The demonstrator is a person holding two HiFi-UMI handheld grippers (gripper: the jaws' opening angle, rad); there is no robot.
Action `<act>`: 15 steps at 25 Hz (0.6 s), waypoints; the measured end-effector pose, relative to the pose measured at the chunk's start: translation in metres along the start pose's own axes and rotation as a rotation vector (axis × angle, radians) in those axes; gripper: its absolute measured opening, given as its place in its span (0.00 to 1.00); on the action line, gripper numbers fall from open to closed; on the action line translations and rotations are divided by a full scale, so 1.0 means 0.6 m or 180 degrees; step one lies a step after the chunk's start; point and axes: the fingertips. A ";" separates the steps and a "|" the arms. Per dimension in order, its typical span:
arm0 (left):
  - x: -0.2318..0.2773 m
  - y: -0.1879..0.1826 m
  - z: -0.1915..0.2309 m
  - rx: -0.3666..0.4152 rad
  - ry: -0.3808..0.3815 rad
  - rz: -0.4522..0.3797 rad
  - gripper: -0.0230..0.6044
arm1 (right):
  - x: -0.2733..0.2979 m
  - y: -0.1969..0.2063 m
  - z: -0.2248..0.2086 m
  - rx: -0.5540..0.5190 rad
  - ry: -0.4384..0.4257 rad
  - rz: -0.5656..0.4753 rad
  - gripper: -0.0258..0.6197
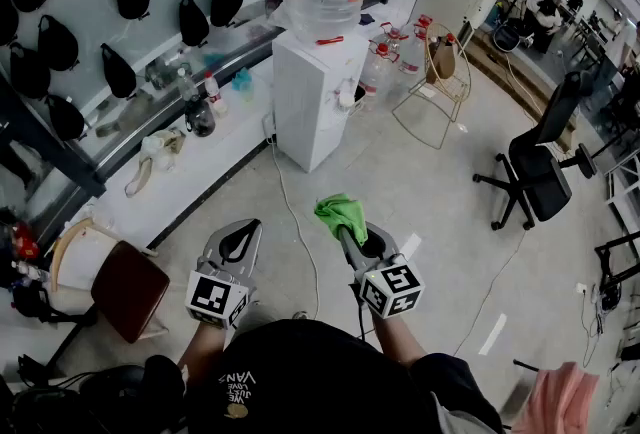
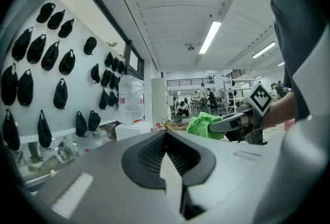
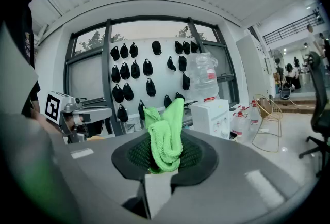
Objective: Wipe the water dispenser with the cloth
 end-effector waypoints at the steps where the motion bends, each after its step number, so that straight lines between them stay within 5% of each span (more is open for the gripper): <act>1: -0.002 0.002 0.000 -0.0012 -0.0015 0.0011 0.04 | -0.002 0.000 0.000 -0.0003 0.0002 -0.0005 0.18; 15: 0.021 0.026 0.068 -0.0205 0.0246 0.0073 0.04 | 0.060 -0.003 0.007 0.0320 0.0191 -0.0038 0.18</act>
Point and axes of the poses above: the fingertips, and each gripper's own axes: x forward along the fingers, z to its left, y out of its underside, and after that the axes turned 10 degrees about -x, right-handed
